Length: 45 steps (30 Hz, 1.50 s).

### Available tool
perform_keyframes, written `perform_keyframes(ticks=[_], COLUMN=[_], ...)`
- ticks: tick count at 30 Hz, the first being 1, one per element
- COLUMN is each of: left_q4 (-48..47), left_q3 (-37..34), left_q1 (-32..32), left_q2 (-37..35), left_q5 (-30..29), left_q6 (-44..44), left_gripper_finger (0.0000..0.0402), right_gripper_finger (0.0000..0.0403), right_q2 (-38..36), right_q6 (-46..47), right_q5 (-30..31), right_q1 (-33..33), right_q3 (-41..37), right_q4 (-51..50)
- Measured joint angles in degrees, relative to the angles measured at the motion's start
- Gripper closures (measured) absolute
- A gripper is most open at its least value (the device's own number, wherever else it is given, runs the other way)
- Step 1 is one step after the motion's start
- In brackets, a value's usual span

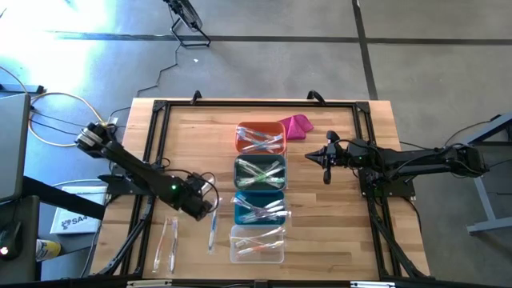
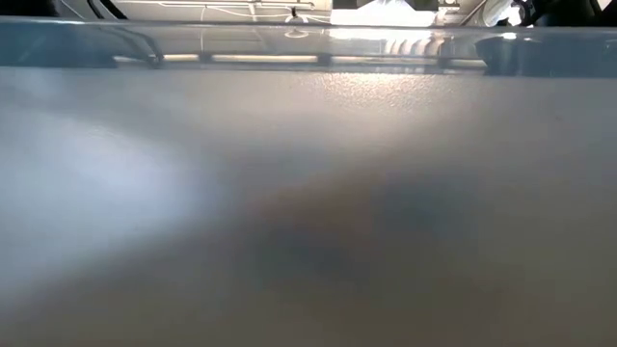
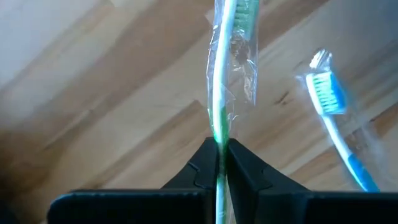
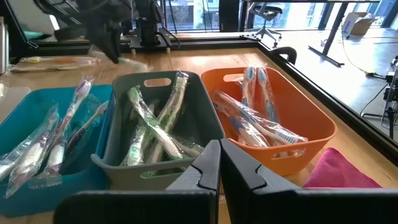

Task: Pick & Place Toothbrushes
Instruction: Put the green toothbrush into the green bin

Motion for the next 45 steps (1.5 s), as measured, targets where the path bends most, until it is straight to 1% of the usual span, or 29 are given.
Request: perform_keyframes(ticks=[3, 6, 13, 17, 19, 23, 26, 30, 33, 35, 39, 40, 45], left_q4=[-2.1, -2.5, -1.7, 0.8, 3.8, 13.2, 21.2, 30.3, 34.4, 36.8, 40.3, 41.0, 45.4], left_q3=[0.0, 0.0, 0.0, 0.1, 0.1, 0.1, 0.1, 0.1, 0.1, 0.1, 0.2, 0.2, 0.2], left_q1=[0.0, 0.0, 0.0, 0.0, 0.0, 0.0, 0.0, 1.2, 3.6, 5.9, 11.7, 13.0, 17.2], left_q2=[-2.8, -5.9, -13.1, -16.3, -17.5, -18.3, -18.3, -18.3, -18.3, -18.3, -16.9, -16.3, -13.2], left_q5=[-1.7, -4.9, -16.5, -23.1, -27.0, -34.1, -36.9, -37.1, -34.1, -31.6, -22.4, -20.9, -17.4], left_q6=[0.0, 1.2, 9.3, 17.8, 22.7, 34.7, 44.8, 54.5, 59.0, 61.2, 64.8, 65.3, 67.8], left_gripper_finger=[0.0389, 0.039, 0.0391, 0.0391, 0.0391, 0.0391, 0.0391, 0.0391, 0.0391, 0.0391, 0.0391, 0.0391, 0.0391], right_gripper_finger=[0.0398, 0.0398, 0.0398, 0.0398, 0.0398, 0.0398, 0.0398, 0.0398, 0.0398, 0.0398, 0.0398, 0.0398, 0.0398], right_q2=[0.0, 0.0, 0.0, 0.0, 0.0, 0.0, 0.0, 0.0, 0.0, 0.0, 0.0, 0.0, 0.0], right_q6=[0.0, 0.0, 0.0, 0.0, 0.0, 0.0, 0.0, 0.0, 0.0, 0.0, 0.0, 0.0, -0.3], right_q5=[0.0, 0.0, 0.0, 0.0, 0.0, 0.0, 0.0, 0.0, 0.0, 0.0, 0.0, 0.0, 0.0], right_q1=[0.0, 0.0, 0.0, 0.0, 0.0, 0.0, 0.0, 0.0, 0.0, 0.0, 0.0, 0.0, 0.0], right_q3=[0.0, 0.0, 0.0, 0.0, 0.0, 0.0, 0.0, 0.0, 0.0, 0.0, 0.0, 0.0, 0.0], right_q4=[0.0, 0.0, 0.0, 0.0, 0.0, 0.0, 0.0, 0.0, 0.0, 0.0, 0.0, 0.0, 0.0])
